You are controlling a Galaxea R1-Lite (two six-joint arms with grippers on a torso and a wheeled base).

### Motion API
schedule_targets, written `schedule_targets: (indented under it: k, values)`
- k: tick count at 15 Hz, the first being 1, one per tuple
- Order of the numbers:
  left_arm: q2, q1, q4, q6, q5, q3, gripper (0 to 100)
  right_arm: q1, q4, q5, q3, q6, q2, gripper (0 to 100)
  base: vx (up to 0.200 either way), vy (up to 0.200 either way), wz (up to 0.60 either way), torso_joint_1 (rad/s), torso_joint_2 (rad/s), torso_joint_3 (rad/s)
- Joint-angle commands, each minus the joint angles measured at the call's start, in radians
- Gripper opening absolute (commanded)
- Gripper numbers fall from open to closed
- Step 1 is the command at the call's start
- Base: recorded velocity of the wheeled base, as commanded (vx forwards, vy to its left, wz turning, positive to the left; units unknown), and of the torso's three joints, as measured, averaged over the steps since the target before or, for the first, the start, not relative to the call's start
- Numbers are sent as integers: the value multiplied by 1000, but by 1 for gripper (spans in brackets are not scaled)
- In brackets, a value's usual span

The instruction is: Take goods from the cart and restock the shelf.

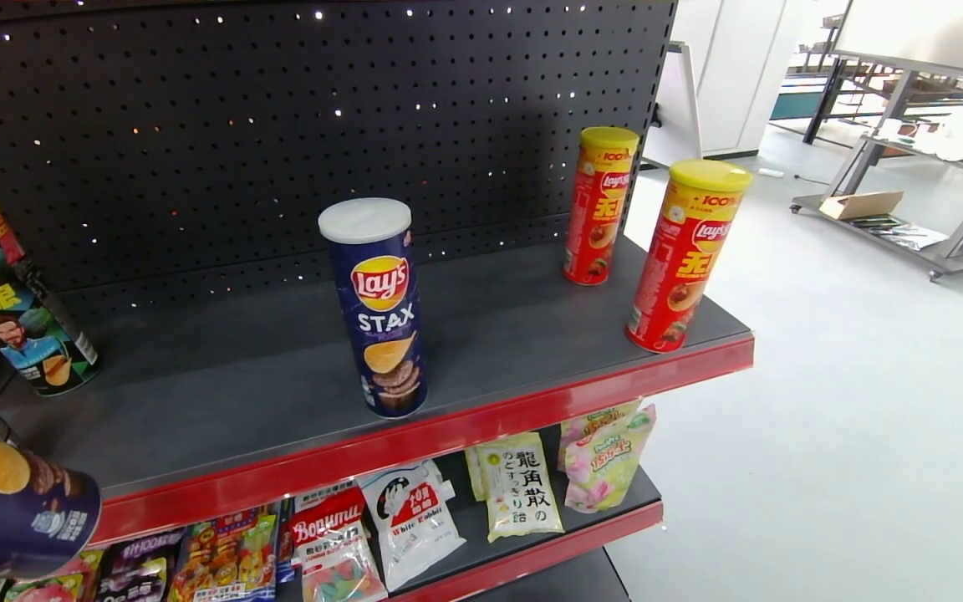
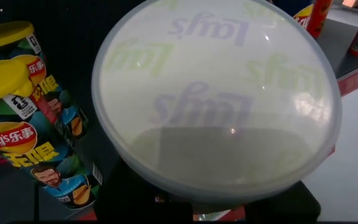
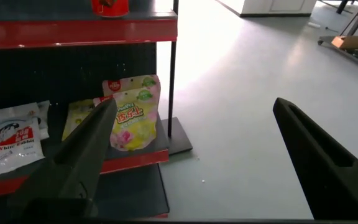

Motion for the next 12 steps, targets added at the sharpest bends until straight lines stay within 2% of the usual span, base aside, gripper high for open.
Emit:
schedule_targets:
  k: [1,3,4,7,8,10,12]
  values:
    - [111,0,-45,-1,-24,-23,0,0,-1,2,1,1,-1,100,0,0,0,0,0,0]
    - [207,2,-112,-13,-30,-52,0,0,-2,0,1,5,-1,100,0,0,0,0,0,0]
    - [285,0,-166,-59,-33,-70,0,0,-1,2,1,4,-1,100,0,0,0,0,0,0]
    - [466,0,-246,-119,-34,-139,0,0,-2,2,1,4,-1,100,0,0,0,0,0,0]
    - [496,0,-255,-124,-34,-155,0,0,-1,2,1,2,-1,100,0,0,0,0,0,0]
    - [627,-1,-333,-151,-79,-198,0,0,-1,2,1,2,-1,100,0,0,0,0,0,0]
    - [708,-15,-341,-153,-93,-222,0,0,-1,2,1,2,-1,100,0,0,0,0,0,0]
